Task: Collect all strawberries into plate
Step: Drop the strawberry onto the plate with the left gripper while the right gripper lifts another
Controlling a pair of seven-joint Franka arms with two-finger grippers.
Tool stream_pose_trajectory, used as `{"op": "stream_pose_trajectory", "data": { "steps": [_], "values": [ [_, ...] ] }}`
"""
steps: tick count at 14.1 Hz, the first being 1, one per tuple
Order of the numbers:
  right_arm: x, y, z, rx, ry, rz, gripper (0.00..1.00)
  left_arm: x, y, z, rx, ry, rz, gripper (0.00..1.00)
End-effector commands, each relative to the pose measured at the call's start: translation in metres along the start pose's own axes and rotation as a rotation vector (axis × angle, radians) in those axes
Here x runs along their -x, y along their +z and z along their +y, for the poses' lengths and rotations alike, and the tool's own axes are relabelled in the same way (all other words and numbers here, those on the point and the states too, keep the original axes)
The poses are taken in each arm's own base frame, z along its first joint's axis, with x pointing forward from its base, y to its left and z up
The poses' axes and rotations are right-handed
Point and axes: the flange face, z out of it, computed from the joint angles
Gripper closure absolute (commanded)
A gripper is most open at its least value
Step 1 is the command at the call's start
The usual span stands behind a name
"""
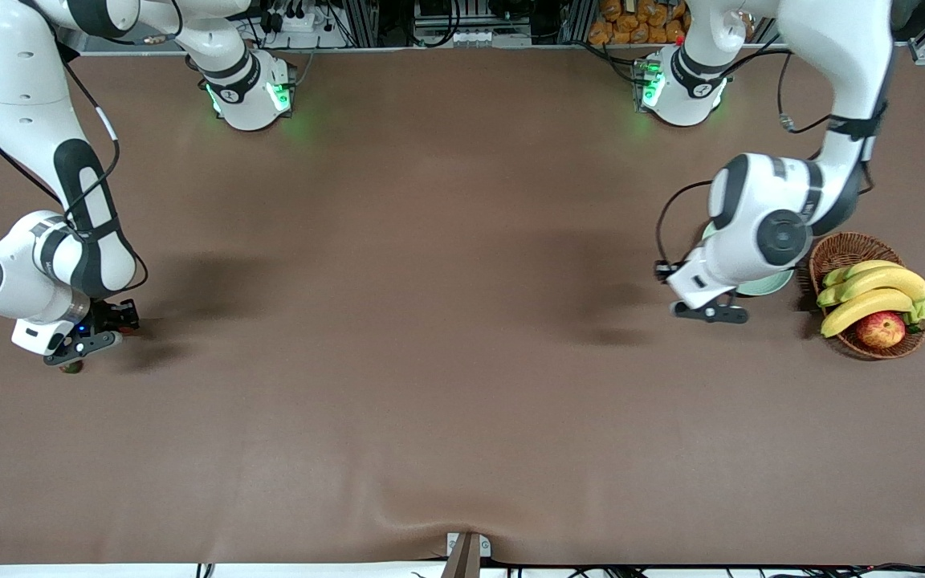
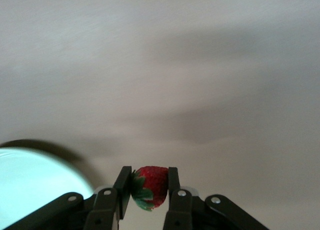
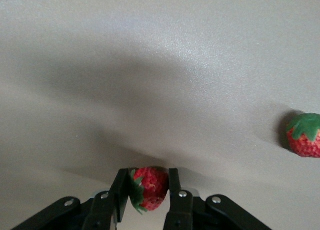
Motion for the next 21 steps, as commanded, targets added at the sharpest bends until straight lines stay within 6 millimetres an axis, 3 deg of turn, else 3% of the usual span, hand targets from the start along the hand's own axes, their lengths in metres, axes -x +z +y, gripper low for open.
{"op": "stream_pose_trajectory", "data": {
  "steps": [1,3,5,7,9,10,11,13,14,15,16,21],
  "values": [
    [-0.098,-0.093,-0.102,-0.027,-0.192,0.160,1.00,0.028,-0.002,-0.048,-0.026,0.029,-0.007,1.00],
    [-0.078,-0.075,-0.080,-0.044,-0.148,0.131,1.00,0.035,0.005,-0.084,-0.015,0.034,-0.024,1.00],
    [-0.071,-0.073,-0.075,-0.054,-0.135,0.120,1.00,0.037,0.013,-0.103,-0.004,0.051,-0.038,0.98],
    [-0.076,-0.081,-0.083,-0.061,-0.144,0.121,1.00,0.039,0.026,-0.116,0.006,0.032,-0.063,0.92],
    [-0.092,-0.090,-0.112,-0.062,-0.151,0.126,1.00,0.043,0.037,-0.126,0.015,0.013,-0.082,0.85],
    [-0.103,-0.094,-0.132,-0.062,-0.145,0.130,1.00,0.044,0.042,-0.130,0.020,0.017,-0.091,0.81],
    [-0.116,-0.100,-0.158,-0.061,-0.127,0.138,1.00,0.043,0.047,-0.131,0.023,0.030,-0.101,0.72],
    [-0.141,-0.110,-0.216,-0.065,-0.083,0.148,1.00,0.047,0.055,-0.148,0.035,-0.004,-0.113,0.46],
    [-0.152,-0.113,-0.250,-0.066,-0.062,0.151,1.00,0.046,0.055,-0.149,0.035,-0.004,-0.113,0.33],
    [-0.160,-0.116,-0.282,-0.069,-0.040,0.155,1.00,0.047,0.056,-0.150,0.036,-0.005,-0.114,0.10],
    [-0.168,-0.121,-0.317,-0.073,-0.022,0.160,1.00,0.045,0.053,-0.150,0.035,-0.005,-0.108,0.00],
    [-0.184,-0.135,-0.482,-0.112,0.087,0.177,1.00,0.027,0.026,-0.142,0.017,0.032,-0.056,0.00]
  ]
}}
